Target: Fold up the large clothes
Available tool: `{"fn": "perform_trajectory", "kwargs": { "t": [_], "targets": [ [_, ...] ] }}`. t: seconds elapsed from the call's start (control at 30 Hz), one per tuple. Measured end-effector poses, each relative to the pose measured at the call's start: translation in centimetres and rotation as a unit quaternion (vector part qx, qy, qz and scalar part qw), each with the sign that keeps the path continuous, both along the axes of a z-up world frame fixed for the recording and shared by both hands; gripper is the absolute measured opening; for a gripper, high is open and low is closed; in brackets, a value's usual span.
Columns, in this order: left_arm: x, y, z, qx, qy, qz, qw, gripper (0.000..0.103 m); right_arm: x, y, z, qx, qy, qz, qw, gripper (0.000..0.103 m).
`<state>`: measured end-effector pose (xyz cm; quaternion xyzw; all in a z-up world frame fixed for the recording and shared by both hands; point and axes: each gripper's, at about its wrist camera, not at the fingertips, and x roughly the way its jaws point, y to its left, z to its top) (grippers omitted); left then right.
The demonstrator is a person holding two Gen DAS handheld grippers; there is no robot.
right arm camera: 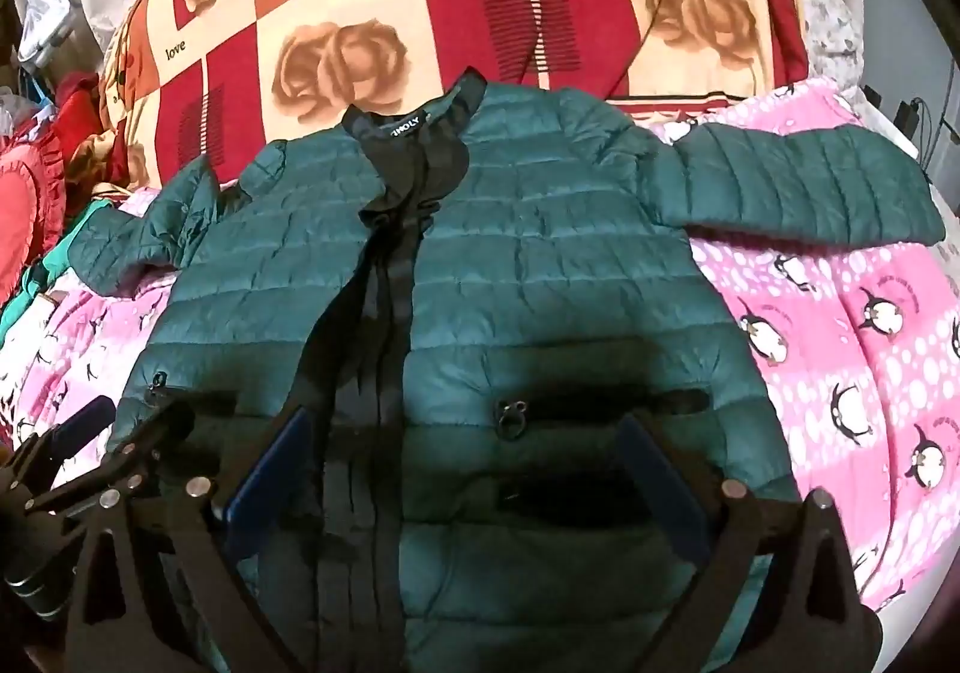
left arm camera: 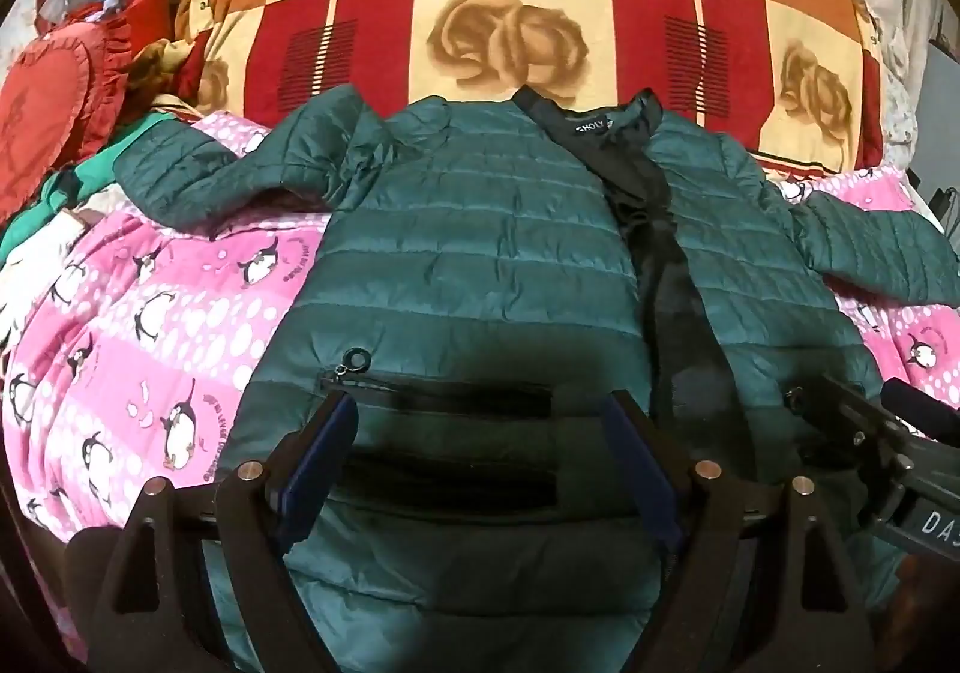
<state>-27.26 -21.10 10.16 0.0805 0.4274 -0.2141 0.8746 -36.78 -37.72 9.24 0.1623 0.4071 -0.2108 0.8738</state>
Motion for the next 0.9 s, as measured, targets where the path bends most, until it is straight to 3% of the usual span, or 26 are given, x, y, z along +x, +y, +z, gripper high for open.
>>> {"fn": "perform_trajectory", "kwargs": {
  "t": [0.47,0.77,0.9],
  "targets": [
    [0.3,-0.2,-0.4,0.002,0.007,0.004,1.0000,0.058,0.5,-0.2,-0.9,0.000,0.011,0.003,1.000,0.103],
    [0.5,-0.4,-0.9,0.003,0.012,0.005,0.9999,0.058,0.3,-0.2,-1.0,-0.002,-0.009,-0.001,1.000,0.103],
    [0.6,-0.4,-1.0,0.002,0.017,0.006,0.9998,0.058,0.5,-0.3,-1.3,-0.005,0.008,-0.002,1.000,0.103]
  ]
}}
